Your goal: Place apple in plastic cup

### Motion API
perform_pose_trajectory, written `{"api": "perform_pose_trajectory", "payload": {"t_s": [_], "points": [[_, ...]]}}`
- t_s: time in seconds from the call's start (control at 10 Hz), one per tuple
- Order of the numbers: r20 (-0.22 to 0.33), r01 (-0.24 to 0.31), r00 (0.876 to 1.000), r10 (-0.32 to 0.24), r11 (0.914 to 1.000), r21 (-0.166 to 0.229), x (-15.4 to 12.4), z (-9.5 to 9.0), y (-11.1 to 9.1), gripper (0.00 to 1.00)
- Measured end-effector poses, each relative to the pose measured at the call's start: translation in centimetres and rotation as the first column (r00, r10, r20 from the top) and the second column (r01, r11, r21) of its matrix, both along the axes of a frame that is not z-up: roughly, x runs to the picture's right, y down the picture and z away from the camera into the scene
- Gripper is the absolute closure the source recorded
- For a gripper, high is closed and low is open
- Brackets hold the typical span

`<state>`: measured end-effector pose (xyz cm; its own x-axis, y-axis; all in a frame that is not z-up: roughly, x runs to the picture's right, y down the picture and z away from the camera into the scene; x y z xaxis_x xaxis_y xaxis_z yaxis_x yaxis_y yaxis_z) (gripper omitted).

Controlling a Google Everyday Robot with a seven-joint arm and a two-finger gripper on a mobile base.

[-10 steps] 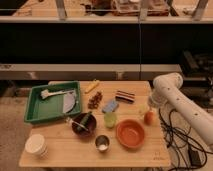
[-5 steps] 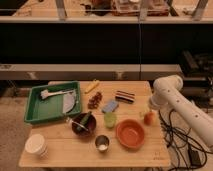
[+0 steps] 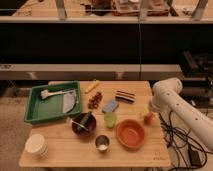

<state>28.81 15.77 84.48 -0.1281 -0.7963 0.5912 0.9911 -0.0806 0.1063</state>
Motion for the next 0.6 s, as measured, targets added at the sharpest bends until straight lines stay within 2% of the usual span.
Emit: {"api": "perform_pose_trajectory", "payload": {"t_s": [0.6], "points": [[-0.021,-0.024,0.999,0.024,0.9994,-0.025,-0.4,1.5,2.1,0.22]]}}
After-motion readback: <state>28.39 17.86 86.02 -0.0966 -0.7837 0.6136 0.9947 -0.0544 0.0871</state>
